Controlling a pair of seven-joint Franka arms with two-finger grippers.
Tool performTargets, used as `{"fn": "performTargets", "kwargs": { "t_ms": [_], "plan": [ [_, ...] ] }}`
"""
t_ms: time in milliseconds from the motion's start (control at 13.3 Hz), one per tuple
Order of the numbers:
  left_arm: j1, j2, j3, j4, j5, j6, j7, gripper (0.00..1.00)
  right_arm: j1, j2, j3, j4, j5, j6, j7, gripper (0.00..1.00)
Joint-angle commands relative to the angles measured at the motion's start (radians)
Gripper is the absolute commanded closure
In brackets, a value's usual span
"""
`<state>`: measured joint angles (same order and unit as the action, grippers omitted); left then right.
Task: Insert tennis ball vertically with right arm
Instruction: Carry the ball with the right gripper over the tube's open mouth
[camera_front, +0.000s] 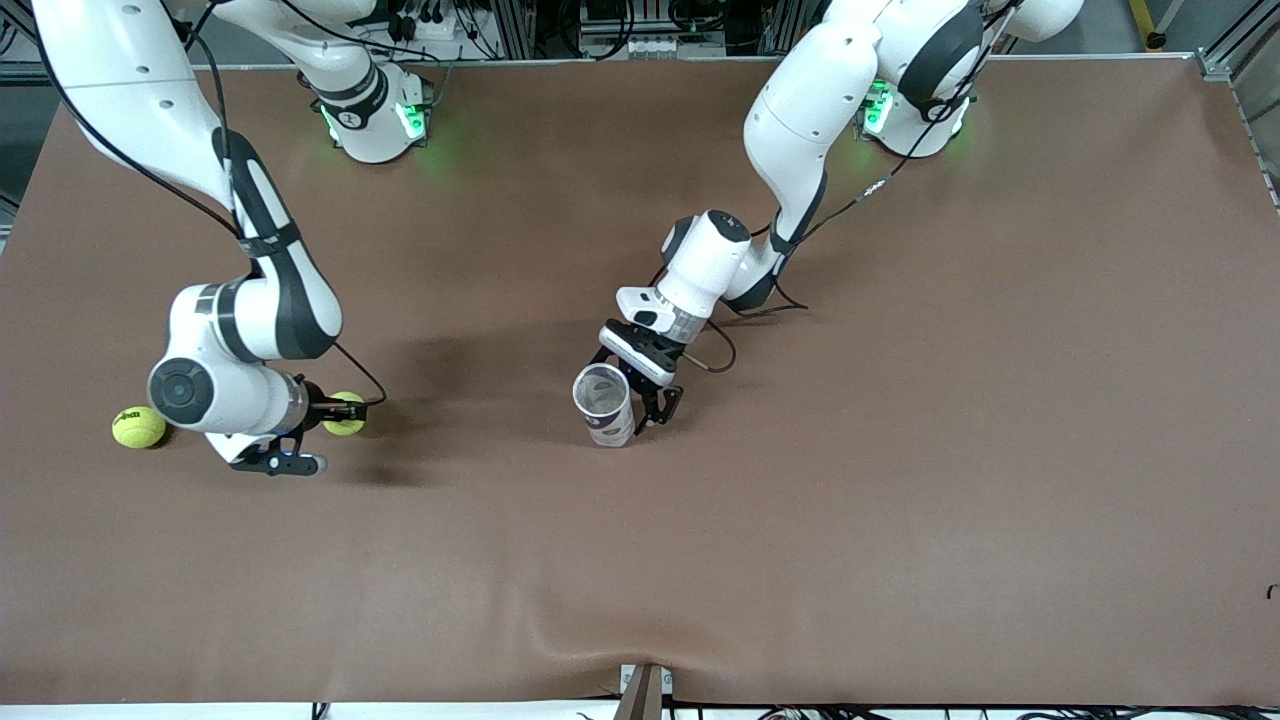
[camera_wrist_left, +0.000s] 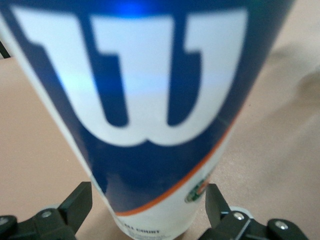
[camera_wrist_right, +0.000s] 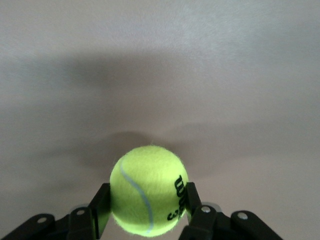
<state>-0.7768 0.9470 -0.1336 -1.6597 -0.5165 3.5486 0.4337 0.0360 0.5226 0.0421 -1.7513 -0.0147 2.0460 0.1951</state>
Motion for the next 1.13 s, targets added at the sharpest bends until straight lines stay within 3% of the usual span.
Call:
{"fn": "performTargets", "kwargs": {
  "t_ms": [0,301,827,1052],
  "plan": [
    [0.002,-0.02,-0.001,-0.011,-0.005,0.004,0.011,0.0,0.042,-0.018,0.018,0.154,0.013,-0.197,0.12,1.0],
    [-0.005,-0.014,0.0,0.009,-0.004,0.004,0.013,0.0,0.117,-0.027,0.024,0.326,0.169,-0.345,0.376,1.0],
    [0.001,-0.008,-0.001,0.031,0.047,0.003,0.013,0.0,0.297,-0.016,0.055,0.492,0.219,-0.345,0.887,1.0],
    [0.001,-0.007,-0.001,0.031,0.047,0.003,0.013,0.06,0.343,-0.012,0.055,0.515,0.26,-0.33,1.018,1.0]
  ]
}}
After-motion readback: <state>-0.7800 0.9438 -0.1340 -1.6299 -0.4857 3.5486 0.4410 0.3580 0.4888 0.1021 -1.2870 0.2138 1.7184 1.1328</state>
